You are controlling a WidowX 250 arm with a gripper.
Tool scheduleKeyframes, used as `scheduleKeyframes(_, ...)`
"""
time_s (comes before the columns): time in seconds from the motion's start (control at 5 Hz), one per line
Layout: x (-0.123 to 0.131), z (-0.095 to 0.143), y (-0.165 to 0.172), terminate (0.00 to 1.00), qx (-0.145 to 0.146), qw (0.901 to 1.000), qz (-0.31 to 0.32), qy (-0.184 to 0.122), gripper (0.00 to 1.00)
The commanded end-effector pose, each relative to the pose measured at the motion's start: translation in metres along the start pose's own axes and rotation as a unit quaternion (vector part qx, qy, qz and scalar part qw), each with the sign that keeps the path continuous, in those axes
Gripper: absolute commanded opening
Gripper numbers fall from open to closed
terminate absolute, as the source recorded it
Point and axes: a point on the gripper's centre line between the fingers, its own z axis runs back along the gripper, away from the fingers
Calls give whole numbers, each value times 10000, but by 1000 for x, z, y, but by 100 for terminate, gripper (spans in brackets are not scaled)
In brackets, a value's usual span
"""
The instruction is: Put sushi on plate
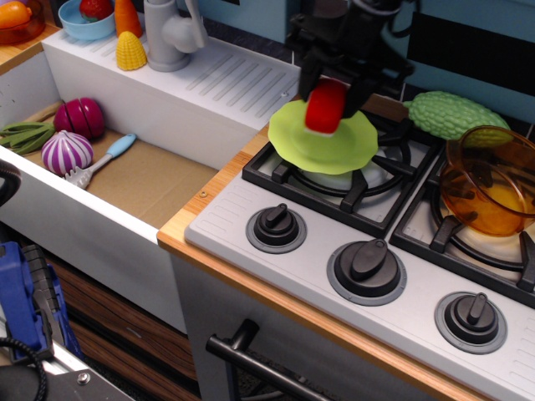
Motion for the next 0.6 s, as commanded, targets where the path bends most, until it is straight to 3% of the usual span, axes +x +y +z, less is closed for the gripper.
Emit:
scheduleKeyframes(0.0,4,13,24,0,-267,9982,-233,-482,100)
scheduleKeyframes(0.2,4,13,24,0,-267,9982,-233,-482,100)
scheduleKeyframes(0.4,4,13,24,100,-267,9982,-233,-482,100)
